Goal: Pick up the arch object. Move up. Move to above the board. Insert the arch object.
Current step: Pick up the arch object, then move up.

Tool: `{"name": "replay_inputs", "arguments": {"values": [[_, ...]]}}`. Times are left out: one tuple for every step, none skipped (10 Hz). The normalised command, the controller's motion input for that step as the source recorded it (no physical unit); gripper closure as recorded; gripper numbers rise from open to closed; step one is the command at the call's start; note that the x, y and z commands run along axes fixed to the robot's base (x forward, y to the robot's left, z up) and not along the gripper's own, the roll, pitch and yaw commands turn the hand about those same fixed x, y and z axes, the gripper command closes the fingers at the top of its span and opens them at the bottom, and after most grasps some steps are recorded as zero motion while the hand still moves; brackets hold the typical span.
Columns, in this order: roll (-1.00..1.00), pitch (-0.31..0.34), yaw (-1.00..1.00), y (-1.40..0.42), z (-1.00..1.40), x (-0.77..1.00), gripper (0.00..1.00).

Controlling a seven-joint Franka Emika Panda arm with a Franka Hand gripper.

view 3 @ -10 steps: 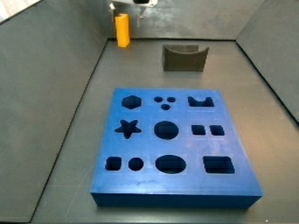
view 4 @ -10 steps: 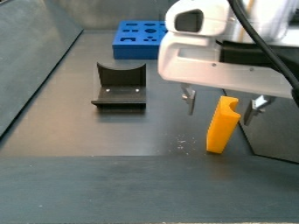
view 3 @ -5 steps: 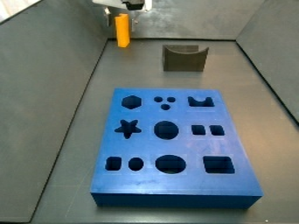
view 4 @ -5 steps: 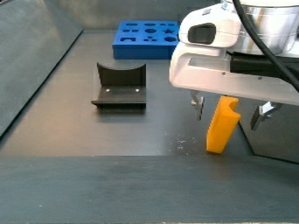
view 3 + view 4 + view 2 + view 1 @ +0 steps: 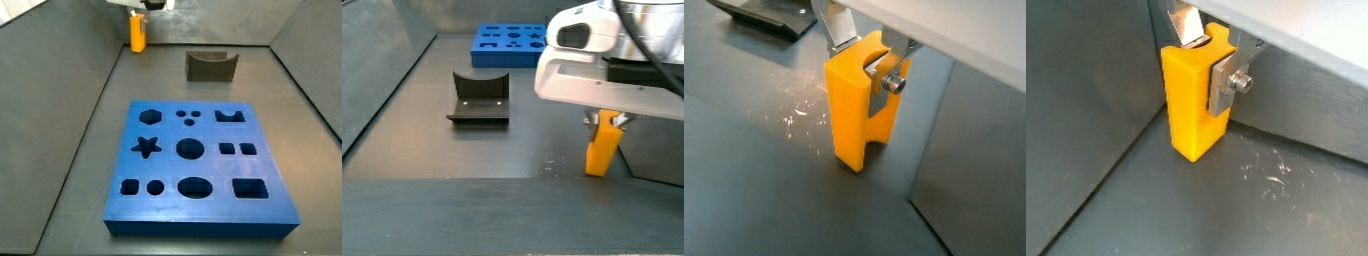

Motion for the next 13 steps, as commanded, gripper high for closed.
{"name": "replay_inputs", "arguments": {"values": [[0.00,0.000,0.00,0.00,0.00,0.00,1.00],[0.00,0.000,0.00,0.00,0.00,0.00,1.00],[0.00,0.000,0.00,0.00,0.00,0.00,1.00],[0.00,0.000,0.00,0.00,0.00,0.00,1.00],[0.00,0.000,0.00,0.00,0.00,0.00,1.00],[0.00,0.000,0.00,0.00,0.00,0.00,1.00],[0.00,0.000,0.00,0.00,0.83,0.00,1.00],[0.00,-0.009,0.01,0.00,0.85,0.00,1.00],[0.01,0.010,0.00,0.00,0.77,-0.05,1.00],[0.03,0.023,-0.01,-0.01,0.68,-0.05,1.00],[0.06,0.046,-0.02,-0.01,0.57,-0.04,1.00],[0.07,0.075,-0.01,-0.01,0.46,-0.03,1.00],[0.08,0.084,0.00,-0.01,0.39,-0.03,1.00]]}}
